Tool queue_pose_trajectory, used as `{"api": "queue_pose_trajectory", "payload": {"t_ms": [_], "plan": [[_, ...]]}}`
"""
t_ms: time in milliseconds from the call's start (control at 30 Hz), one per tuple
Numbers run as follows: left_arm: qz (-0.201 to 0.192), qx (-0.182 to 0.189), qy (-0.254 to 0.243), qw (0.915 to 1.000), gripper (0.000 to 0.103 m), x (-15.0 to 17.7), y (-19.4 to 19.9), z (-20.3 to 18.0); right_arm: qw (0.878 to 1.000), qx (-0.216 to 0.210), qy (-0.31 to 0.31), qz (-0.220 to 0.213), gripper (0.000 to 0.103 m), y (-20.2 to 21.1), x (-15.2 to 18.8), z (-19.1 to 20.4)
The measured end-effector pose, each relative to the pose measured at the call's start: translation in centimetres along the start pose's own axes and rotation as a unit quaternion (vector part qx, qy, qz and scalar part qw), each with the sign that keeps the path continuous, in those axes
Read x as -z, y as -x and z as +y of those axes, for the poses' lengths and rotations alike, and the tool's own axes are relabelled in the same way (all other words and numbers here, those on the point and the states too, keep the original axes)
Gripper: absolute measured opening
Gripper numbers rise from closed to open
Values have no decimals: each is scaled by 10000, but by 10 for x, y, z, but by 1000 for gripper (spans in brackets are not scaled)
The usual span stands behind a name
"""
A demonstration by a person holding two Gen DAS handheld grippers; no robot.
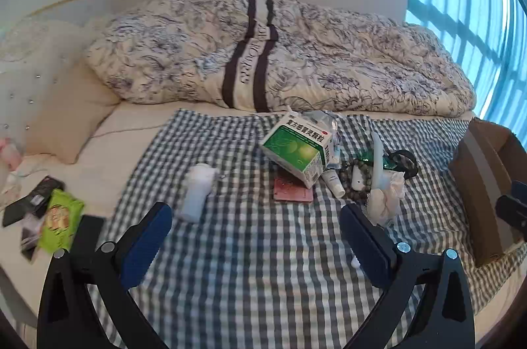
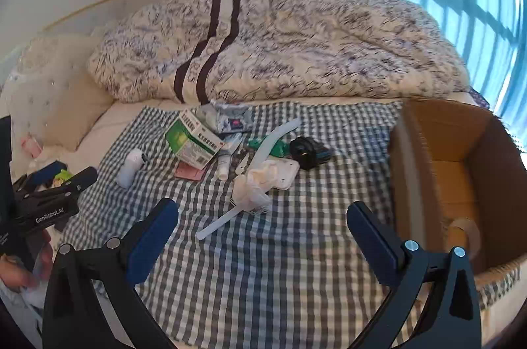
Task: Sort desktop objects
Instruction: 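Grasp the green-and-white medicine box with the left tool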
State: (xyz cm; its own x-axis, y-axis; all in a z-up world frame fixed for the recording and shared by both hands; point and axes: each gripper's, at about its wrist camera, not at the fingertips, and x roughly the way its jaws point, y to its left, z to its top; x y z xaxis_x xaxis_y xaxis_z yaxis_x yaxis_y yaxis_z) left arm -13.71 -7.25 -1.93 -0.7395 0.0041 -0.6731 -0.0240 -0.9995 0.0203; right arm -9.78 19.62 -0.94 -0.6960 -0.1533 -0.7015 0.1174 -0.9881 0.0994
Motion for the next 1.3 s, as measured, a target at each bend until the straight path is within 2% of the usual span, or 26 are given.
{"api": "queue_pose_trajectory", "payload": {"t_ms": [200, 300, 433, 567, 733, 867, 1100, 1167, 1267, 1300], "plan": [[-39, 550, -422, 9976, 103, -13, -55, -11, 9995, -189, 137, 225, 103, -47, -2, 1], [60, 985, -544, 9936, 103, -22, -88, -12, 9990, -257, 187, 323, 103, -71, -4, -1], [110, 1227, -798, 9892, 103, -35, -122, -16, 9986, -323, 159, 387, 103, -97, -6, -10], [220, 1627, -1314, 9776, 103, -48, -153, -23, 9980, -429, 37, 457, 103, -122, -5, -22], [374, 1690, -2107, 9621, 103, -56, -184, -31, 9971, -552, -197, 488, 103, -142, -2, -38], [470, 1681, -2477, 9530, 103, -59, -202, -35, 9974, -547, -170, 431, 103, -148, -2, -42], [778, 1795, -2657, 9440, 103, -56, -235, -42, 9966, -649, -104, 492, 103, -160, 3, -37], [800, 1861, -2613, 9438, 103, -55, -241, -43, 9966, -657, -62, 503, 103, -162, 3, -35], [1076, 1912, -2418, 9452, 103, -51, -254, -48, 9966, -658, -24, 502, 103, -165, 4, -33], [1036, 1882, -2391, 9469, 103, -49, -255, -51, 9965, -665, -25, 511, 103, -166, 5, -33]]}}
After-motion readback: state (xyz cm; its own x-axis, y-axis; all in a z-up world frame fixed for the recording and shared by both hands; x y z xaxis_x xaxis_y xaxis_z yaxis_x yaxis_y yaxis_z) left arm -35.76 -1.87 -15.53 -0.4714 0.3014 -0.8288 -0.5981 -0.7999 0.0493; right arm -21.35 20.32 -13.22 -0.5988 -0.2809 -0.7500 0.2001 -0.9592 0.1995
